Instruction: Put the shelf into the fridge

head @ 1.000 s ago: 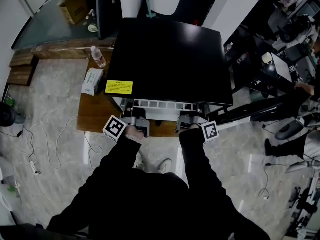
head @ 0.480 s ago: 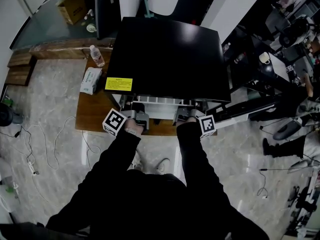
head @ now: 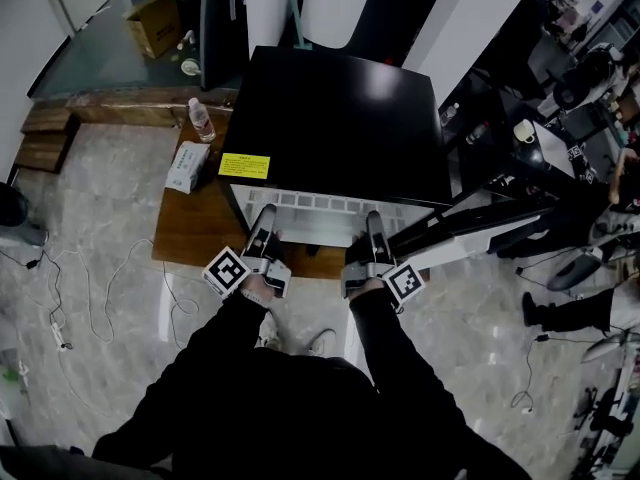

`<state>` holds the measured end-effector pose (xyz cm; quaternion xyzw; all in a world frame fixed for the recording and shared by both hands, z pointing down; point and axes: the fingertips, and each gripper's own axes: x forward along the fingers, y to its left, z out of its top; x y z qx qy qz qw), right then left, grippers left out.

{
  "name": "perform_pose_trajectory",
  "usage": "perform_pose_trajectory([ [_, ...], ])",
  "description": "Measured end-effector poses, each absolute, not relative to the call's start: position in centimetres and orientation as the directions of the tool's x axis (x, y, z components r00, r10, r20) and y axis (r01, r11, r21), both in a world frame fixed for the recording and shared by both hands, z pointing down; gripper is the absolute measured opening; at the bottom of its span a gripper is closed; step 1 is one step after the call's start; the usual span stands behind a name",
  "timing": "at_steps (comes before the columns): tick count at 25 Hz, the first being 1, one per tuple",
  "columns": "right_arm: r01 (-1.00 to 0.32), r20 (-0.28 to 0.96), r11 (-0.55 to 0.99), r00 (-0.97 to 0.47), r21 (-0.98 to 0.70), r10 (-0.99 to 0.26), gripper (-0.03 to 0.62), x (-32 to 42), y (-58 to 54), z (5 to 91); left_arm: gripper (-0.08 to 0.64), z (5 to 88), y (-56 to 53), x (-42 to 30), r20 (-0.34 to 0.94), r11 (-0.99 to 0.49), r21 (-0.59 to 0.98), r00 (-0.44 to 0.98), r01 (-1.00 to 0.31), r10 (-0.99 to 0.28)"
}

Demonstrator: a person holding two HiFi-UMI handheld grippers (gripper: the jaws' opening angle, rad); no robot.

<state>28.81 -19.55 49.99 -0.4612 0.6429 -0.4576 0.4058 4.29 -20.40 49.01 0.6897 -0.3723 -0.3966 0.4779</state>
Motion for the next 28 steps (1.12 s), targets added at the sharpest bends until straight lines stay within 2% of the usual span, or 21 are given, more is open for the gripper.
perform_pose_trajectory([
  [2,-0.295,-0.080,0.182,-0.327,-0.938,-0.942,0.210,27.6,-17.1,49.6,0.172,49.6,-17.8,4.2,-0.131,-0.257,0.939,0.457,-0.227,-0.880],
  [4,-0.394,-0.074,0.256,-0.422,-0.883,-0.903,0.187,26.4,-15.0,48.0,0.172,48.8,-15.4,4.4,-0.103,-0.325,0.878,0.523,-0.352,-0.846],
  [7,-0.563,-0.032,0.419,-0.571,-0.712,-0.821,0.139,24.4,-11.6,44.9,0.172,45.2,-11.9,5.9,-0.097,-0.503,0.699,0.630,-0.508,-0.771],
  [8,-0.609,-0.018,0.483,-0.610,-0.629,-0.792,0.105,23.8,-10.4,43.7,0.172,44.0,-10.7,6.4,-0.086,-0.555,0.627,0.659,-0.547,-0.747],
  [10,-0.654,-0.007,0.590,-0.667,-0.474,-0.745,0.055,22.6,-8.5,41.4,0.172,41.9,-8.5,7.5,-0.060,-0.644,0.473,0.708,-0.601,-0.704],
  [13,-0.644,-0.007,0.677,-0.722,-0.356,-0.691,0.038,21.2,-6.3,39.3,0.172,39.7,-5.7,9.3,-0.007,-0.724,0.284,0.754,-0.629,-0.657],
  [17,-0.620,0.003,0.739,-0.767,-0.262,-0.642,0.006,20.0,-3.8,38.7,0.155,38.6,-3.2,10.8,0.015,-0.749,0.188,0.764,-0.635,-0.645],
  [19,-0.602,0.017,0.764,-0.788,-0.233,-0.615,0.005,19.5,-2.8,39.0,0.029,38.6,-2.4,11.3,0.033,-0.749,0.172,0.764,-0.640,-0.645],
  [20,-0.598,0.019,0.773,-0.793,-0.214,-0.608,0.005,19.3,-2.5,39.0,0.006,38.7,-2.2,11.6,0.042,-0.749,0.176,0.765,-0.639,-0.643],
  [24,-0.609,-0.007,0.784,-0.789,-0.123,-0.614,0.005,19.1,-1.8,38.1,0.005,39.3,-1.6,12.5,0.064,-0.753,0.179,0.771,-0.634,-0.634],
  [28,-0.610,-0.019,0.780,-0.786,-0.142,-0.618,0.005,19.3,-1.7,37.5,0.005,39.0,-1.2,13.0,0.065,-0.751,0.179,0.769,-0.636,-0.636],
])
